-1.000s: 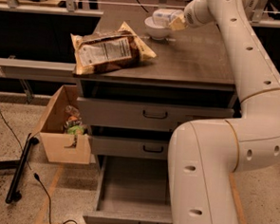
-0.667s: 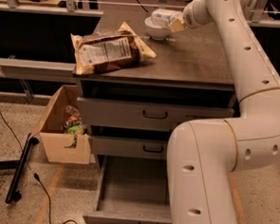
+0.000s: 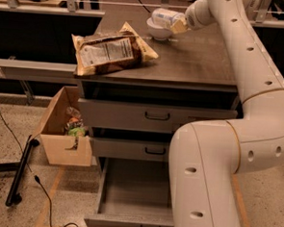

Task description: Place blue plastic bottle into white bowl

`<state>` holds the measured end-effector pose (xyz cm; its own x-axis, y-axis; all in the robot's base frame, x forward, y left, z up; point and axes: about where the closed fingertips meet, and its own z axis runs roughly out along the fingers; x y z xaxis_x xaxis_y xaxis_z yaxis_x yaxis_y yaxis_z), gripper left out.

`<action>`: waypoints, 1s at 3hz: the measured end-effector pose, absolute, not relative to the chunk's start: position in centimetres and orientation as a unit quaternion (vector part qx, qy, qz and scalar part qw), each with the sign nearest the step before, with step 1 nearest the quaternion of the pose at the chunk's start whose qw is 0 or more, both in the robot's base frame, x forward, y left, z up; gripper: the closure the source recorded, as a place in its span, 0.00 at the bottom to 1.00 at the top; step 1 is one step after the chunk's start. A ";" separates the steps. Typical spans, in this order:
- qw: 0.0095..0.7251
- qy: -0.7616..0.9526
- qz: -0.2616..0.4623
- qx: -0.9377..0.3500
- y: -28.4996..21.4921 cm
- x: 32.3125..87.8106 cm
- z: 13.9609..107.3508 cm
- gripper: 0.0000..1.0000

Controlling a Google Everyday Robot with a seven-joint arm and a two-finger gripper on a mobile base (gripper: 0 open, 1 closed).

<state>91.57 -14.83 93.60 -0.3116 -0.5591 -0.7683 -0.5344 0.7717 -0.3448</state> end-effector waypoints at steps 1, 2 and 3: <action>0.483 0.809 -0.015 -0.336 -15.0 91.7 93.8 0.63; 0.487 0.806 -0.019 -0.334 -14.9 91.9 94.1 0.86; 0.490 0.807 -0.020 -0.329 -15.0 92.0 94.2 0.88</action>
Offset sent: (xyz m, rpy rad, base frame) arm 0.0859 -0.0311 0.0609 -0.0045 -0.0393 -0.0164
